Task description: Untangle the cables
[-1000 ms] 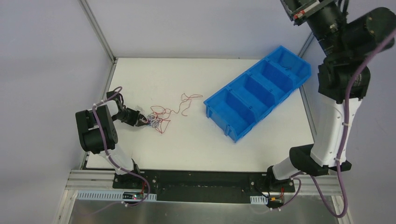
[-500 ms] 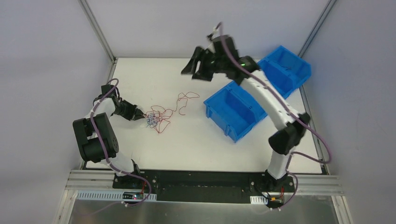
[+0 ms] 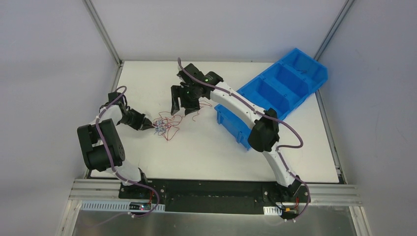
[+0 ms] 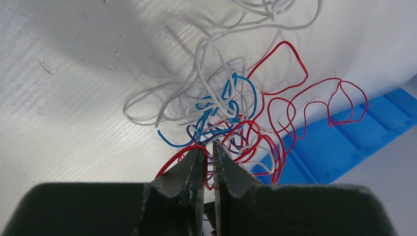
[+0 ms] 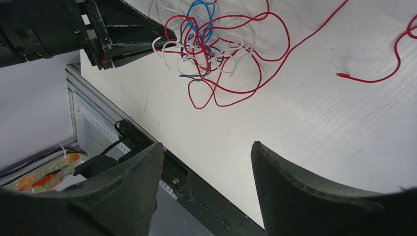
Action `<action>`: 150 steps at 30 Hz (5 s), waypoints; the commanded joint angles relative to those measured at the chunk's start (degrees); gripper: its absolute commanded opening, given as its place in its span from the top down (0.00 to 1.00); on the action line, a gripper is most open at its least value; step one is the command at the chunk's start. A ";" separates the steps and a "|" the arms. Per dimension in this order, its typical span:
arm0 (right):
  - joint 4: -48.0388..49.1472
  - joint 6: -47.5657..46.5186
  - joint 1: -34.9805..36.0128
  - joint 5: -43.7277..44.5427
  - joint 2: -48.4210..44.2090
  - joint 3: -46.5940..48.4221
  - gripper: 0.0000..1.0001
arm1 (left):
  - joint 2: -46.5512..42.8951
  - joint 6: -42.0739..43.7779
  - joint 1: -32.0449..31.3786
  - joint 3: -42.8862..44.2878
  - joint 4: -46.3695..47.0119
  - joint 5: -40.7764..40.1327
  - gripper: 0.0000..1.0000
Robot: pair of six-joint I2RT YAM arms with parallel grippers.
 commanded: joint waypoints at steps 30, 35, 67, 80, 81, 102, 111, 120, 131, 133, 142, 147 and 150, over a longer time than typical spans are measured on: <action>11.57 24.88 0.02 6.52 4.72 -10.86 0.46 | 0.34 -2.05 -0.79 -6.02 2.74 2.45 0.99; 9.09 26.43 0.02 9.55 3.20 -13.79 0.48 | 0.93 -2.24 -0.88 -5.45 2.84 2.63 1.00; 16.73 18.36 -1.07 4.28 -6.66 -15.01 1.00 | -4.30 2.60 -3.64 3.73 5.01 8.18 0.28; 24.41 16.58 -2.54 -0.69 -16.99 -5.74 1.00 | 10.74 4.16 -11.94 2.47 2.90 1.23 0.56; 24.47 16.12 -2.87 -0.64 -18.13 -4.30 1.00 | 11.19 4.16 -11.97 2.24 2.49 0.10 0.59; 21.48 16.43 -34.77 -1.00 -32.42 5.72 1.00 | 13.38 3.57 -11.66 4.86 -1.11 -2.81 0.51; 16.72 13.58 -49.81 5.32 -38.19 -11.99 1.00 | 12.54 3.27 -11.68 4.92 -1.07 -2.27 0.51; 20.29 14.27 -54.74 17.42 -37.09 -30.00 1.00 | 12.30 3.24 -11.71 4.68 -1.11 -2.38 0.50; 13.23 9.89 -55.79 26.74 -28.13 -31.16 0.81 | 12.11 2.94 -11.65 3.93 -1.20 -2.69 0.43; 10.98 9.79 -55.69 25.18 -27.28 -28.74 0.58 | 11.91 2.93 -11.65 3.98 -1.34 -3.05 0.39; 7.82 7.15 -46.21 5.60 -29.55 -19.48 0.34 | 14.51 3.58 -11.93 3.28 -2.17 -2.22 0.62; 13.66 8.38 -31.31 -7.85 -32.02 -26.74 0.35 | 11.05 3.33 -12.14 3.15 -2.19 0.70 0.92; 15.19 9.07 -21.54 -9.53 -30.29 -29.74 0.37 | 9.02 1.80 -12.09 2.66 -2.17 2.24 1.00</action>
